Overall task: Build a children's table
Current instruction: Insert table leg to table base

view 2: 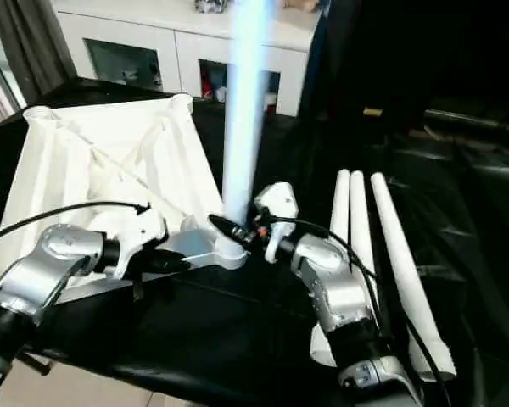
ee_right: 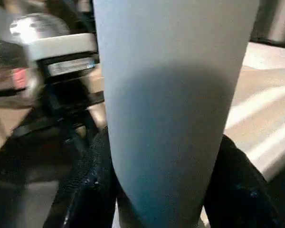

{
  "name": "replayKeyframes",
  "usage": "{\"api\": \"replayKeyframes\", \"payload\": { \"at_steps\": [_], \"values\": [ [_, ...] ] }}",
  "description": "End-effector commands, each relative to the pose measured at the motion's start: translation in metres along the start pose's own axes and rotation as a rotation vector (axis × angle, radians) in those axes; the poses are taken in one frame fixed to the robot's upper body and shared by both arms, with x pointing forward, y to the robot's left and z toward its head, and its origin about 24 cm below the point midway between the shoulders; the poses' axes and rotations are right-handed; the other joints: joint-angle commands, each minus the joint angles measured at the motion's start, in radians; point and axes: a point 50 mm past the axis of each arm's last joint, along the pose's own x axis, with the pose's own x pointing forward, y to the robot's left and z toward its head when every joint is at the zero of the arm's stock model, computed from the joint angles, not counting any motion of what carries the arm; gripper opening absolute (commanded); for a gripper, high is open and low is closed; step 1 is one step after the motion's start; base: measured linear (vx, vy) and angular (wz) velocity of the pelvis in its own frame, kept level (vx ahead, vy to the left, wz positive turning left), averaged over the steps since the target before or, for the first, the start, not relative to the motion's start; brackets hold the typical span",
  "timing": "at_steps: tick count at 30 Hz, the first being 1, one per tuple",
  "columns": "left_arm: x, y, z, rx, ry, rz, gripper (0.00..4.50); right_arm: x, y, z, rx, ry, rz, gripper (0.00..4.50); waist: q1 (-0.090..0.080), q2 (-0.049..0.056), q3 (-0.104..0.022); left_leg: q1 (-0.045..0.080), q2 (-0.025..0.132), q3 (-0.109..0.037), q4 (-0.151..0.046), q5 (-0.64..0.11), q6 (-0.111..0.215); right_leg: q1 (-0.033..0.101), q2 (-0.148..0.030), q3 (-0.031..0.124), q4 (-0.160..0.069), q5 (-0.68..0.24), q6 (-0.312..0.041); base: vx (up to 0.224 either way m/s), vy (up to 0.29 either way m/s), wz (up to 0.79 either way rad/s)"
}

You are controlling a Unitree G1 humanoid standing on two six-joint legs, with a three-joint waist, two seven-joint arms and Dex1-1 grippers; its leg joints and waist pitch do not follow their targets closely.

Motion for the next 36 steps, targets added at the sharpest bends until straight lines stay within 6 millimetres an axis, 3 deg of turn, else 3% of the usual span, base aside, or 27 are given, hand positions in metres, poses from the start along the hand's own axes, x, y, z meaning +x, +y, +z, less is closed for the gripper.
{"api": "replayKeyframes", "payload": {
  "at_steps": [1,4,5,10,13,14,15,18,19,21,22,26,27,31,35,36],
  "values": [
    [0.005,-0.013,0.029,0.084,-0.155,-0.158,0.0,-0.013,0.011,-0.046,0.167,0.201,0.018,1.88,0.001,0.008,-0.044,-0.011,0.017,0.011,-0.078,-0.127,0.045,0.051,-0.054,0.028,-0.056,-0.149,-0.218,0.0,0.0,0.0],
    [0.004,-0.01,0.028,0.09,-0.15,-0.13,0.0,-0.014,0.012,-0.047,0.167,0.202,0.036,1.88,0.002,0.006,-0.043,-0.011,0.017,0.011,-0.078,-0.128,0.042,0.052,-0.056,0.029,-0.057,-0.15,-0.224,0.0,0.0,0.0],
    [0.005,-0.005,0.028,0.096,-0.147,-0.075,0.0,-0.014,0.011,-0.048,0.166,0.202,0.023,1.88,0.003,-0.001,-0.041,-0.012,0.017,0.011,-0.078,-0.137,0.041,0.053,-0.056,0.029,-0.059,-0.172,-0.22,0.0,0.0,0.0],
    [0.009,0.007,0.023,0.084,-0.122,0.072,0.0,-0.014,0.004,-0.055,0.153,0.206,-0.097,1.88,0.011,-0.003,-0.034,-0.006,0.019,0.009,-0.083,-0.209,0.025,0.043,-0.06,0.032,-0.075,-0.33,-0.178,0.0,0.0,0.0],
    [0.015,0.021,0.023,0.009,-0.119,0.211,0.0,-0.012,-0.011,-0.063,0.172,0.231,-0.329,1.88,0.007,-0.008,-0.025,-0.002,0.015,0.005,-0.088,-0.278,-0.004,0.033,-0.062,0.031,-0.092,-0.506,-0.128,-0.018,-0.002,0.0],
    [0.015,0.021,0.023,0.009,-0.119,0.211,0.0,-0.012,-0.011,-0.063,0.172,0.231,-0.329,1.88,0.006,-0.009,-0.025,0.0,0.013,0.001,-0.087,-0.3,-0.012,0.031,-0.065,0.029,-0.097,-0.582,-0.097,-0.064,-0.009,-0.02],
    [0.019,0.026,0.029,-0.031,-0.139,0.269,0.0,-0.007,-0.018,-0.067,0.189,0.246,-0.441,1.88,0.004,-0.011,-0.027,-0.002,0.012,-0.003,-0.088,-0.301,-0.018,0.031,-0.067,0.029,-0.102,-0.627,-0.073,-0.064,-0.009,-0.02],
    [0.025,0.031,0.037,-0.076,-0.154,0.321,0.0,0.003,-0.023,-0.067,0.208,0.253,-0.553,1.88,-0.006,-0.013,-0.027,-0.007,0.007,-0.011,-0.088,-0.325,-0.024,0.029,-0.068,0.02,-0.111,-0.698,-0.034,-0.057,-0.004,-0.06],
    [0.027,0.034,0.04,-0.101,-0.153,0.361,0.0,0.009,-0.026,-0.066,0.21,0.255,-0.62,1.88,-0.008,-0.014,-0.029,-0.009,0.007,-0.013,-0.088,-0.324,-0.024,0.031,-0.068,0.019,-0.111,-0.693,-0.031,0.0,0.0,0.0],
    [0.029,0.038,0.042,-0.123,-0.143,0.41,0.0,0.014,-0.03,-0.065,0.227,0.256,-0.695,1.88,-0.016,-0.011,-0.027,-0.007,0.005,-0.011,-0.087,-0.342,-0.021,0.019,-0.062,0.019,-0.113,-0.674,-0.032,0.0,0.0,0.0],
    [0.032,0.043,0.044,-0.154,-0.124,0.467,0.0,0.02,-0.035,-0.063,0.226,0.272,-0.811,1.88,-0.016,-0.012,-0.03,-0.008,0.004,-0.013,-0.086,-0.338,-0.022,0.023,-0.062,0.017,-0.111,-0.668,-0.03,0.0,0.0,0.0],
    [0.037,0.048,0.051,-0.215,-0.113,0.543,0.0,0.033,-0.041,-0.057,0.227,0.278,-0.963,1.88,-0.017,-0.01,-0.032,-0.009,0.003,-0.008,-0.086,-0.329,-0.024,0.018,-0.058,0.019,-0.106,-0.582,-0.048,0.0,0.0,0.0],
    [0.038,0.049,0.053,-0.222,-0.109,0.558,0.0,0.038,-0.041,-0.054,0.249,0.262,-0.989,1.88,-0.018,-0.015,-0.035,-0.013,0.004,-0.009,-0.087,-0.319,-0.024,0.022,-0.06,0.02,-0.099,-0.557,-0.058,0.0,0.0,0.0],
    [0.04,0.049,0.051,-0.231,-0.089,0.572,0.0,0.054,-0.039,-0.046,0.258,0.226,-0.971,1.88,-0.012,-0.014,-0.039,-0.014,0.008,0.0,-0.086,-0.258,-0.013,0.027,-0.056,0.027,-0.08,-0.36,-0.106,0.013,0.0,0.01],
    [0.038,0.048,0.049,-0.232,-0.079,0.571,0.0,0.061,-0.037,-0.043,0.265,0.208,-0.937,1.88,-0.011,-0.014,-0.043,-0.017,0.009,0.006,-0.083,-0.211,-0.006,0.036,-0.055,0.027,-0.068,-0.252,-0.143,0.041,-0.003,0.02],
    [0.038,0.047,0.048,-0.23,-0.078,0.568,0.0,0.063,-0.037,-0.041,0.267,0.195,-0.921,1.88,-0.011,-0.02,-0.044,-0.019,0.009,0.007,-0.083,-0.193,-0.003,0.04,-0.055,0.026,-0.066,-0.232,-0.148,0.0,0.0,0.0]
  ]
}}
